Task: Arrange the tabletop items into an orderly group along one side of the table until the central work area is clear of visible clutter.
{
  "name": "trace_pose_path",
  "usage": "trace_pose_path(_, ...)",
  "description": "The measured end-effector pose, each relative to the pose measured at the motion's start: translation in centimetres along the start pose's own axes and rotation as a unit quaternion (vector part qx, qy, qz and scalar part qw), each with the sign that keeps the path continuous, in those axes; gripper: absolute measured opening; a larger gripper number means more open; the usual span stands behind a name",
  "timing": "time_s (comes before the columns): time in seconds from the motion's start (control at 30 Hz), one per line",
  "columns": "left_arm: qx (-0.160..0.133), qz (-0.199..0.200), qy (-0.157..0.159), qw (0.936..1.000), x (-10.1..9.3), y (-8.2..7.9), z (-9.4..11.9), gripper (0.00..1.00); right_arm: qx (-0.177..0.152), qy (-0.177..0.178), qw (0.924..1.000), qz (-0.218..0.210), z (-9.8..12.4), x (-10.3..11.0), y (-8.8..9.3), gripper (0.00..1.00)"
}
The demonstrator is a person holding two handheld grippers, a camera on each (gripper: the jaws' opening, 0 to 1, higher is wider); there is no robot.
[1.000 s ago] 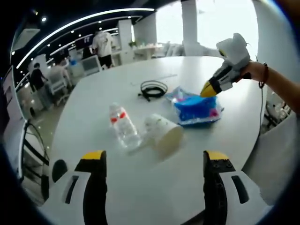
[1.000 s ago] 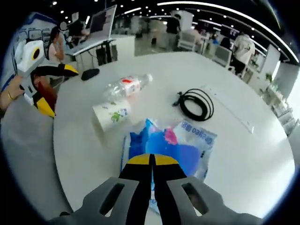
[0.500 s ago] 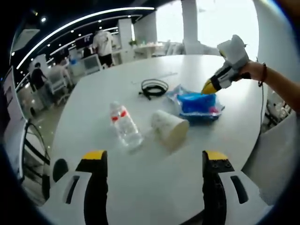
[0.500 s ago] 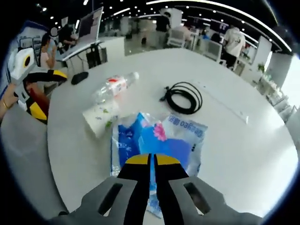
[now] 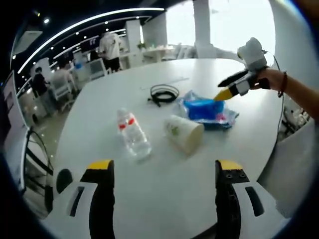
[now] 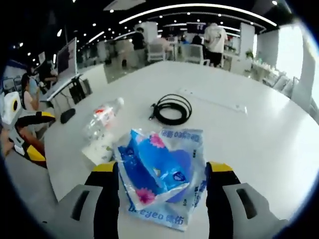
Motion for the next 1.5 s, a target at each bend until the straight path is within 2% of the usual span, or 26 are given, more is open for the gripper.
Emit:
trace_pose_path(0.1,-0.002,0.000,0.001,1.0000,-0.1,0.0,0.1,0.80,0.003,0.014,0.9998,-0.010,0.3,0.1,0.4,0.75)
trace_pose_path(0.17,-0.004,0.000,0.002,1.0000,-0.1,-0.1,0.1,0.80,0.003,0.024,0.9992,-0.032,0.6,0.2,0.7,0.77)
trace_pose_path(0.33,-0.011,0.001,0.003,0.9999,0.0,-0.3,0.2,0.80,-0.012,0.041,0.9972,-0.062,1.4,0.0,1.1,0.77)
trace_pose_path(0.63,-0.021,0.003,0.003,0.9998,0.0,-0.7,0.2,0.86,-0.016,0.040,0.9956,-0.084,1.6,0.7,2.0,0.75)
trace_pose_path(0.77,-0.023,0.016,0.000,0.9996,0.1,-0.8,0.2,0.89,-0.012,0.038,0.9952,-0.089,1.3,1.0,2.4,0.74)
trace_pose_path(0.83,-0.026,0.017,-0.002,0.9995,0.2,-0.9,0.2,0.92,-0.012,0.037,0.9947,-0.095,1.1,1.2,2.7,0.71)
trace_pose_path(0.93,-0.030,0.026,-0.002,0.9992,0.2,-1.0,0.2,0.94,-0.014,0.043,0.9906,-0.129,0.9,1.3,3.3,0.65)
trace_pose_path(1.07,-0.037,0.045,0.002,0.9983,0.2,-1.1,0.2,0.98,-0.010,0.046,0.9911,-0.124,0.6,1.8,3.5,0.58)
trace_pose_path(1.27,-0.035,0.049,0.008,0.9981,-0.1,-1.0,0.2,0.99,-0.015,0.061,0.9897,-0.128,0.2,2.3,3.4,0.45)
trace_pose_path(1.5,-0.041,0.047,0.006,0.9980,0.0,-1.1,0.2,0.99,0.005,0.072,0.9891,-0.128,-0.3,2.2,4.6,0.36)
Point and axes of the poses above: the point that each gripper's makers call its tool centre point, and the gripper's own axes: z roughly backward along the fingers, x roughly to its left, y roughly out of its underside, the point moved 3 cm from there along z, roughly backward along the fingers, and after that the axes turned 13 degrees about z, right-handed, at the moved point
